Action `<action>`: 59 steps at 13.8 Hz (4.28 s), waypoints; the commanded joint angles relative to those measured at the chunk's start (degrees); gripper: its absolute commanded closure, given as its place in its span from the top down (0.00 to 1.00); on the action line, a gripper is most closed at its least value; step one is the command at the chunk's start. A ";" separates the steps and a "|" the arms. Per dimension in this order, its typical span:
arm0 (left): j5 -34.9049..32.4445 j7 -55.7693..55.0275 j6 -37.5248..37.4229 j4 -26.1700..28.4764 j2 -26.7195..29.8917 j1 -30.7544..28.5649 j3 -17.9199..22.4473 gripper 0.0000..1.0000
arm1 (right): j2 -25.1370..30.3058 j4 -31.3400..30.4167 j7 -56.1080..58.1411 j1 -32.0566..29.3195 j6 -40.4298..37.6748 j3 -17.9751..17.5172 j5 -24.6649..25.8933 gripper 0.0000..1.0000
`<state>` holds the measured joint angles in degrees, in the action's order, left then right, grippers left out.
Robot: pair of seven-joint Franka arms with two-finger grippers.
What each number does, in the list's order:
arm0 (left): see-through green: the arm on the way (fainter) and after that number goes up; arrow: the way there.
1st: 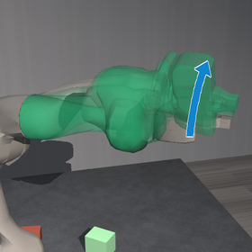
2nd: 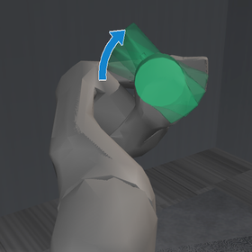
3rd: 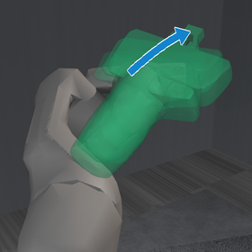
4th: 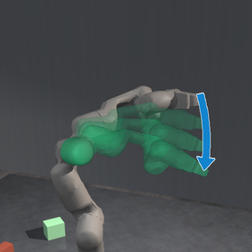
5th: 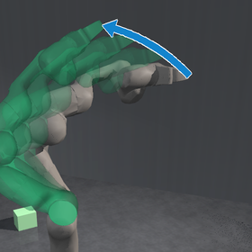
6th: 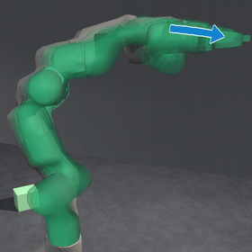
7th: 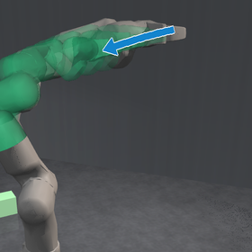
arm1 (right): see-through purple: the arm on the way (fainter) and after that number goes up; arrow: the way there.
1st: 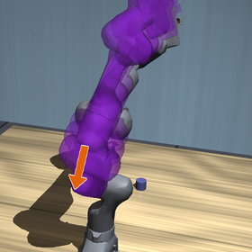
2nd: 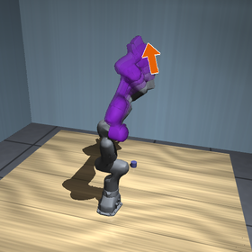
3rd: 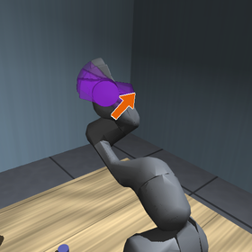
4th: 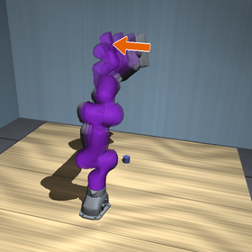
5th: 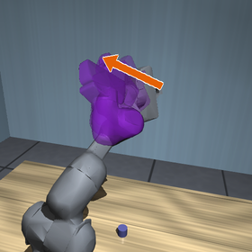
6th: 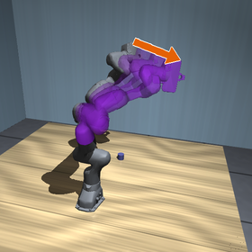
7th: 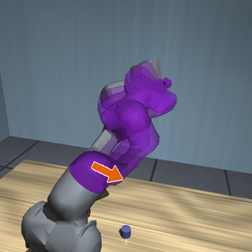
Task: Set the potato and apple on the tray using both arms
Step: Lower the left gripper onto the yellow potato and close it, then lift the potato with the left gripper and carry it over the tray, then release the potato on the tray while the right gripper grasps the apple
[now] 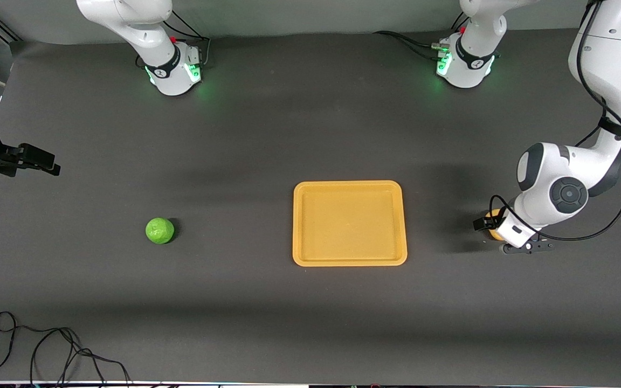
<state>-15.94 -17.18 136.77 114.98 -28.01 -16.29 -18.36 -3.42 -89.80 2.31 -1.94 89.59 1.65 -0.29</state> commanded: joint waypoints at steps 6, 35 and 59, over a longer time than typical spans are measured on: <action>-1.55 -0.93 -0.37 0.07 -0.81 -0.41 -0.01 1.00 | 0.08 0.15 -0.47 -0.43 -0.74 -0.50 0.99 1.00; -2.25 -28.34 -8.38 -11.88 -3.61 15.50 -15.30 0.00 | 0.17 -2.47 -0.55 3.08 5.14 -0.85 0.38 1.00; 1.42 -15.74 -43.60 -37.63 2.61 4.11 -15.91 1.00 | -19.51 -34.04 -0.64 5.98 62.80 -0.94 0.03 1.00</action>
<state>-17.58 -42.13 96.96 81.17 -23.86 -6.69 -33.71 -21.34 -123.84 2.31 4.02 149.69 0.54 -0.31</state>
